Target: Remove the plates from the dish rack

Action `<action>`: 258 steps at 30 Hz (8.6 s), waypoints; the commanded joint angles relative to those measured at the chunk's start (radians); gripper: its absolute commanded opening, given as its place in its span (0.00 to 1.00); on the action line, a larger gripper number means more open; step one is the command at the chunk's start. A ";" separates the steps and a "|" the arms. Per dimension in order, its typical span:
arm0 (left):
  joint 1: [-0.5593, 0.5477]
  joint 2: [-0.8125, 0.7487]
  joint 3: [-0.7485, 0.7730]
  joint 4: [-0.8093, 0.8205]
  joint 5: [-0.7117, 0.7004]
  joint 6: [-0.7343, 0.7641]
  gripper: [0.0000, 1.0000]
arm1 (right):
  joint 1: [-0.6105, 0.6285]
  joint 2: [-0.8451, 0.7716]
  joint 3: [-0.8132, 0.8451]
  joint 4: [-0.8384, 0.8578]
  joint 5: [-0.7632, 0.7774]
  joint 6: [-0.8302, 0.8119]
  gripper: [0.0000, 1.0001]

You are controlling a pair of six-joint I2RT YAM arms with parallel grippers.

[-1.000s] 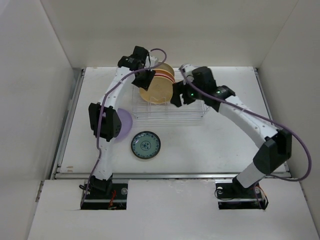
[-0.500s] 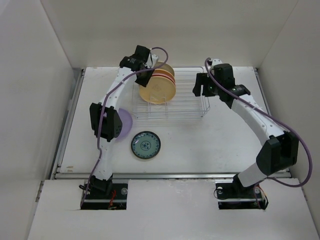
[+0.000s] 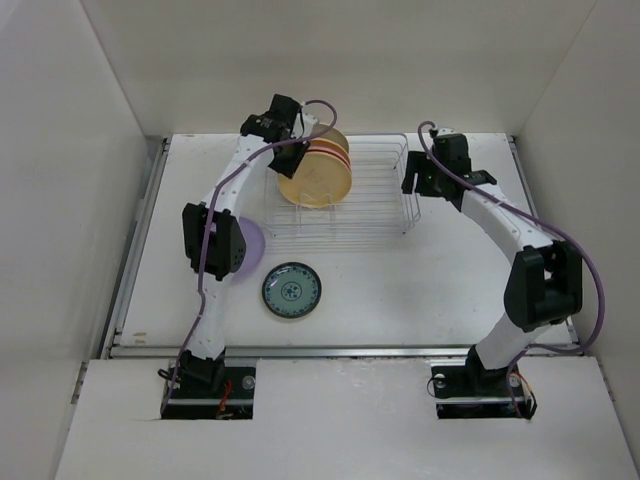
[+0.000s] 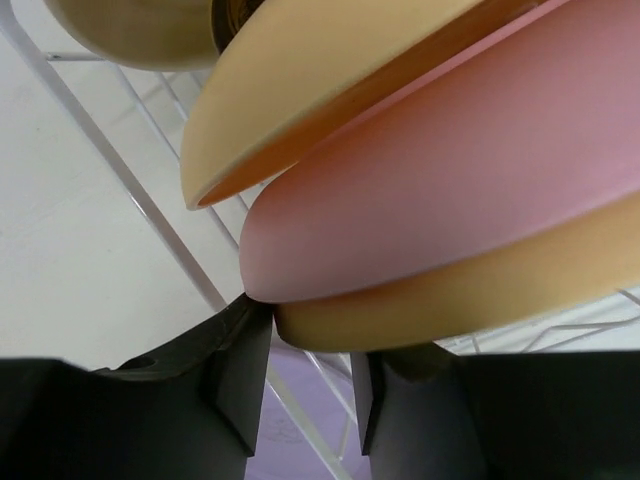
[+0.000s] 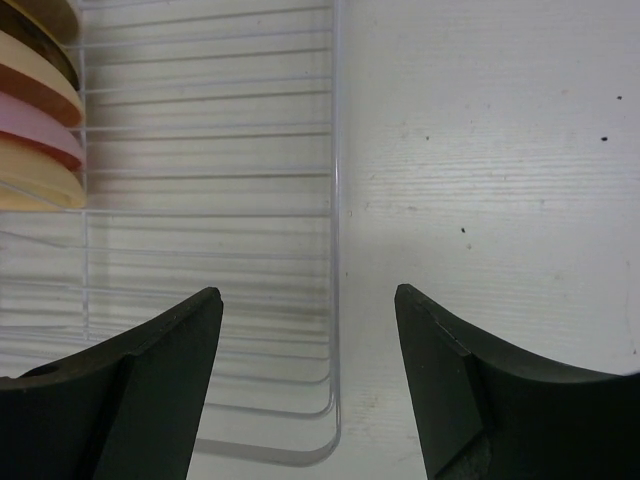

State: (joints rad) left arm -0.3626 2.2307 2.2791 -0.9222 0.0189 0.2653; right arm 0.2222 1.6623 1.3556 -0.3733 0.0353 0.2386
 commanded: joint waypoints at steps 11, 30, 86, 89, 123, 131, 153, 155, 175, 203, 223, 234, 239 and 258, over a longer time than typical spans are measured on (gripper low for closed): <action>-0.006 -0.020 -0.013 0.032 -0.007 0.000 0.00 | -0.007 0.002 -0.018 0.051 0.103 0.080 0.76; 0.065 -0.351 -0.102 0.075 0.167 -0.095 0.00 | -0.007 0.109 0.033 0.034 0.202 0.070 0.76; 0.429 -0.048 -0.030 -0.649 0.262 0.114 0.56 | 0.025 0.154 0.017 0.093 0.123 0.070 0.00; 0.337 -0.066 0.002 -0.574 0.178 0.101 0.53 | 0.034 0.131 0.017 0.071 0.123 0.070 0.01; -0.072 0.021 0.030 0.108 -0.126 0.229 0.00 | 0.034 0.145 0.037 0.042 0.144 -0.013 0.52; -0.033 -0.127 -0.012 0.088 -0.051 0.169 0.00 | 0.034 0.145 0.016 0.042 0.135 -0.013 0.52; 0.195 -0.341 0.083 -0.179 0.226 -0.022 0.00 | 0.034 0.094 0.048 0.019 0.158 -0.013 0.72; 0.247 -0.373 0.045 -0.320 0.217 0.041 0.00 | 0.034 0.051 0.066 0.005 0.170 -0.042 0.80; 0.478 -0.203 -0.448 -0.670 0.073 0.275 0.00 | 0.180 0.289 0.526 0.082 -0.095 -0.262 0.79; 0.467 -0.138 -0.246 -0.661 -0.011 0.152 0.40 | 0.250 0.625 0.795 0.180 -0.048 -0.271 0.42; 0.321 -0.097 0.045 -0.552 0.115 -0.014 0.46 | 0.307 0.415 0.643 0.335 0.238 -0.426 0.00; 0.347 -0.126 0.013 -0.482 -0.008 -0.081 0.39 | 0.359 0.288 0.548 0.410 0.310 -0.478 0.00; 0.375 -0.144 0.013 -0.472 -0.009 -0.103 0.39 | 0.370 0.287 0.548 0.432 0.357 -0.490 0.00; 0.811 -0.433 -0.219 -0.357 0.062 -0.190 0.42 | 0.666 0.511 0.731 0.034 -0.319 -0.139 0.00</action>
State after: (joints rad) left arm 0.4923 1.8759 2.0922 -1.2835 0.0162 0.0692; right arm 0.9043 2.1574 2.1036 -0.3611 -0.2543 0.0135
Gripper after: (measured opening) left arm 0.418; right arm 0.108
